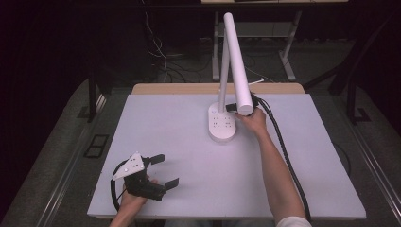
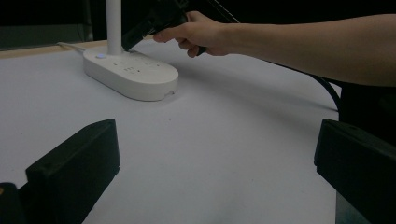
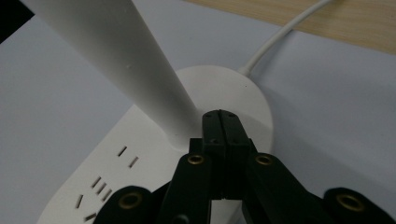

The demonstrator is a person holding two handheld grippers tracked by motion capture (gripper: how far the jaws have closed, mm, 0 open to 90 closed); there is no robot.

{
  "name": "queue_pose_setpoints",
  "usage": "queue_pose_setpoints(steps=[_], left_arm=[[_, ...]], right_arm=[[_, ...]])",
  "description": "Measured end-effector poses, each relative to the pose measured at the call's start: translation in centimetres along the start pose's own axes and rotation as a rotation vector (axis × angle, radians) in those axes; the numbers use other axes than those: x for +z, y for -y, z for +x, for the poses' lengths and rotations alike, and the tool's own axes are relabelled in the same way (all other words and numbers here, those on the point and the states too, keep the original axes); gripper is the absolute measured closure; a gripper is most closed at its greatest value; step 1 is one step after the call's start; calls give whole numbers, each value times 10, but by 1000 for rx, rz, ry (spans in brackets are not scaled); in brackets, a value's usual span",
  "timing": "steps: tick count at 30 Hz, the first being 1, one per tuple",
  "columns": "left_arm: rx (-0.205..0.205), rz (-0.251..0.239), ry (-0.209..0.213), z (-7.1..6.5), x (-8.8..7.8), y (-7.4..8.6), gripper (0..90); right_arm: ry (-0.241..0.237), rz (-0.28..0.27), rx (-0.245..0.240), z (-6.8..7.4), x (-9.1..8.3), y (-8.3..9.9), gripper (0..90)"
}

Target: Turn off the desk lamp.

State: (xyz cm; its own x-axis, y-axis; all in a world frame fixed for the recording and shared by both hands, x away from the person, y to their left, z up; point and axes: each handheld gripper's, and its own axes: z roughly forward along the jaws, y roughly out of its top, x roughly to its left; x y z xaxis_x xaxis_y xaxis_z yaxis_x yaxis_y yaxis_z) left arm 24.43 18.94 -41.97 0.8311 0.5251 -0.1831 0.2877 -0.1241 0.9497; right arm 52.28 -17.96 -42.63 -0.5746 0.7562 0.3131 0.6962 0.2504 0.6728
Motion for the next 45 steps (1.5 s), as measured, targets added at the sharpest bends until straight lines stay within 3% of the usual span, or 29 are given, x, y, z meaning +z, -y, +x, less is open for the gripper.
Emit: queue_pose_setpoints(steps=[20, 33, 45], left_arm=[[1, 5, 5, 0, 2, 0, 0], [2, 4, 6, -1, 2, 0, 0], [-2, 1, 5, 0, 3, 0, 0]], right_arm=[[7, -13, 10, 3, -1, 2, 900], [26, -12, -8, 5, 0, 3, 900], [17, -8, 14, 4, 0, 2, 900]])
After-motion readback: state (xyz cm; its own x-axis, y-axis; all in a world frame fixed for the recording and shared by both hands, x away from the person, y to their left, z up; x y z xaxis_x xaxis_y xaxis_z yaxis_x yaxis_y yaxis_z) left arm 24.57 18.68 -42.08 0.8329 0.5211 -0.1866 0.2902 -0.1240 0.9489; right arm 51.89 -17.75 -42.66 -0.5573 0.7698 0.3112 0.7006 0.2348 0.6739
